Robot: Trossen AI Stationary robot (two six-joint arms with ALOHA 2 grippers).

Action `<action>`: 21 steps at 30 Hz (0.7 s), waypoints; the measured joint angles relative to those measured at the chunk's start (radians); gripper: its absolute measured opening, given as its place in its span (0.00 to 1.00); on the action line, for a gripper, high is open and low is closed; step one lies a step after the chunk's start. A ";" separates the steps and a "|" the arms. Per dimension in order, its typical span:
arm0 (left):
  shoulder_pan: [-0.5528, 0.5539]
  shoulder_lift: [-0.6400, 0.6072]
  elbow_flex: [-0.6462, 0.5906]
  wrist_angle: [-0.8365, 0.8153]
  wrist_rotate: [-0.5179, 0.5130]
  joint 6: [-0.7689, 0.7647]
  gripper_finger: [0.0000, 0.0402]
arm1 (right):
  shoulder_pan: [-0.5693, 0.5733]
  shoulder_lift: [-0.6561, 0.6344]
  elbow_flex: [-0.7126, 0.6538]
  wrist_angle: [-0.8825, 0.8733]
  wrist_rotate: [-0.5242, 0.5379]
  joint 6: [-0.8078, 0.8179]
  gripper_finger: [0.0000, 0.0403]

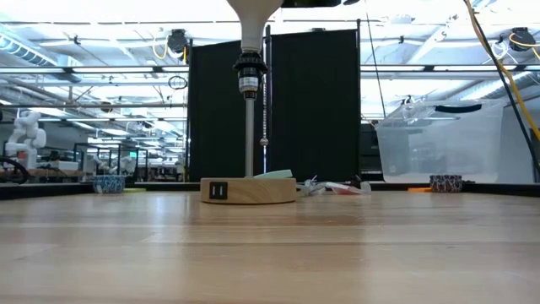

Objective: Screw lightbulb
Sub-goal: Insert the lightbulb into the lamp socket

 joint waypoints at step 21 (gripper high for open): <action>0.035 0.002 -0.002 -0.013 -0.058 -0.048 0.00 | 0.029 0.000 0.000 -0.017 -0.014 0.026 0.00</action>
